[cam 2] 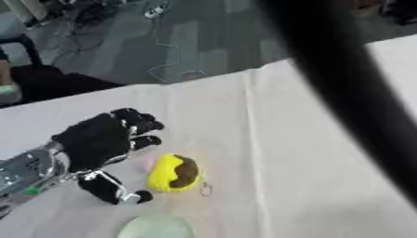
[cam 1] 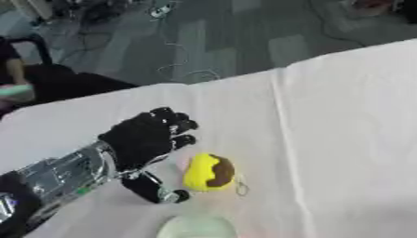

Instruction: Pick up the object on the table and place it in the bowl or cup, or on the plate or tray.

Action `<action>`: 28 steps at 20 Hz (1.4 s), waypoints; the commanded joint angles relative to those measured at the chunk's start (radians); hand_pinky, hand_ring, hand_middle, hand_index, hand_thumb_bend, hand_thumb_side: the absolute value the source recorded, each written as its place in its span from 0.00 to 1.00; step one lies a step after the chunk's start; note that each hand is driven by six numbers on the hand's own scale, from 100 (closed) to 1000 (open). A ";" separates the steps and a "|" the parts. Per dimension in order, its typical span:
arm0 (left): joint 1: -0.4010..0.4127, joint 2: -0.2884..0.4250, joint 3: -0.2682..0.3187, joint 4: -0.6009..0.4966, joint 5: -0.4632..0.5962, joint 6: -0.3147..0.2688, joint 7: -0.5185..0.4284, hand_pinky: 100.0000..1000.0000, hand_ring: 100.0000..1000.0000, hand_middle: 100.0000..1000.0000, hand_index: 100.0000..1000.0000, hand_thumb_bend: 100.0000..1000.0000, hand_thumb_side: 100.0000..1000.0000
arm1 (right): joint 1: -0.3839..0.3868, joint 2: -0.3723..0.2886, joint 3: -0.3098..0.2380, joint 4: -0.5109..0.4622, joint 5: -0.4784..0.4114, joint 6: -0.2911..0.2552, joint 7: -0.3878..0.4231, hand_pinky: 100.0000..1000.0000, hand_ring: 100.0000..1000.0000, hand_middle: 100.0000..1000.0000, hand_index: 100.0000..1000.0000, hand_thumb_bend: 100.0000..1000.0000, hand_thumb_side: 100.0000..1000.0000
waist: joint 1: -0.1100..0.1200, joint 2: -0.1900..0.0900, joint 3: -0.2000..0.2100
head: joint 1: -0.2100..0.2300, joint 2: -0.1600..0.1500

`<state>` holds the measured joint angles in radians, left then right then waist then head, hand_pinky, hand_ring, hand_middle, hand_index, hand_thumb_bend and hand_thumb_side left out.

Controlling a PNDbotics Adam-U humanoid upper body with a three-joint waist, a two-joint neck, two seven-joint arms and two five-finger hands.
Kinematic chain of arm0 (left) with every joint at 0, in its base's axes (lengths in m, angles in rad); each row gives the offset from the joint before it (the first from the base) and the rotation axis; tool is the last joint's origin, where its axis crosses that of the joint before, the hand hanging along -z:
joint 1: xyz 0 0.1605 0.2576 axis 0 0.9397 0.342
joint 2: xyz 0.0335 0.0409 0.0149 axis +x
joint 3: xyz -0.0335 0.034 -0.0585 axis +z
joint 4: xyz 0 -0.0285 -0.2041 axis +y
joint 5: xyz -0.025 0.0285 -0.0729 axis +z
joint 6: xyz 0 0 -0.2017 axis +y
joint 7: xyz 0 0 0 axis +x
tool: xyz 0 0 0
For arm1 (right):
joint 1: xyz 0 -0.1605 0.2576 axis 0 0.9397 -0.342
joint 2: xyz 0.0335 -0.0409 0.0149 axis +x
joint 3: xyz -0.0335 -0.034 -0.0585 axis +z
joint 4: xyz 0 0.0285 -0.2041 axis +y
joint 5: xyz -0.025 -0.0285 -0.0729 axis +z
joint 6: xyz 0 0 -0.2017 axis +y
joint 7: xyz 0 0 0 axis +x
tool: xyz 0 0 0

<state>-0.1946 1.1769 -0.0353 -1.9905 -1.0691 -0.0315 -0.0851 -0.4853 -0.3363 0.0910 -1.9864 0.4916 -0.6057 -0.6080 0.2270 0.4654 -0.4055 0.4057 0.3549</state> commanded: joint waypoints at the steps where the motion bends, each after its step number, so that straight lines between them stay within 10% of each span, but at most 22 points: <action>1: -0.005 0.026 0.030 -0.010 -0.014 0.011 0.008 0.77 0.87 0.82 0.80 0.42 0.74 | -0.016 -0.008 -0.005 -0.014 -0.012 -0.301 -0.299 0.20 0.26 0.27 0.47 0.13 0.84 | -0.005 -0.014 -0.004 | 0.009 -0.015; 17: -0.002 0.020 0.033 -0.010 -0.027 0.026 0.008 0.77 0.84 0.79 0.79 0.38 0.76 | -0.048 0.012 0.009 -0.014 -0.051 -0.301 -0.279 0.19 0.26 0.28 0.48 0.11 0.86 | -0.001 0.014 -0.026 | -0.003 -0.024; 20: -0.004 0.016 0.026 -0.010 -0.012 0.021 0.033 0.69 0.65 0.64 0.71 0.11 0.90 | -0.052 0.010 0.004 -0.014 -0.062 -0.301 -0.272 0.19 0.26 0.28 0.48 0.11 0.86 | -0.001 0.014 -0.026 | -0.001 -0.024; 21: -0.005 0.015 0.023 -0.010 -0.004 0.017 0.049 0.71 0.69 0.68 0.74 0.16 0.87 | -0.052 0.008 0.002 -0.014 -0.066 -0.301 -0.271 0.19 0.26 0.28 0.48 0.11 0.86 | -0.001 0.014 -0.026 | -0.001 -0.023; 24: -0.007 0.011 0.013 -0.010 0.022 -0.004 0.104 0.46 0.45 0.44 0.57 0.07 0.92 | -0.053 0.003 -0.004 -0.014 -0.074 -0.301 -0.271 0.19 0.26 0.28 0.48 0.11 0.86 | -0.001 0.012 -0.025 | 0.000 -0.025; 28: -0.003 0.007 0.000 -0.010 0.062 -0.027 0.160 0.32 0.36 0.35 0.43 0.09 0.85 | -0.054 -0.003 -0.011 -0.014 -0.083 -0.301 -0.274 0.19 0.26 0.28 0.49 0.11 0.86 | -0.001 0.011 -0.023 | -0.003 -0.028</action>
<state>-0.1936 1.1677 -0.0397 -1.9904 -1.0230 -0.0539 0.0553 -0.5282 -0.3194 0.0882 -1.9864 0.4139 -0.6188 -0.5948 0.2321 0.4959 -0.4300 0.4048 0.3450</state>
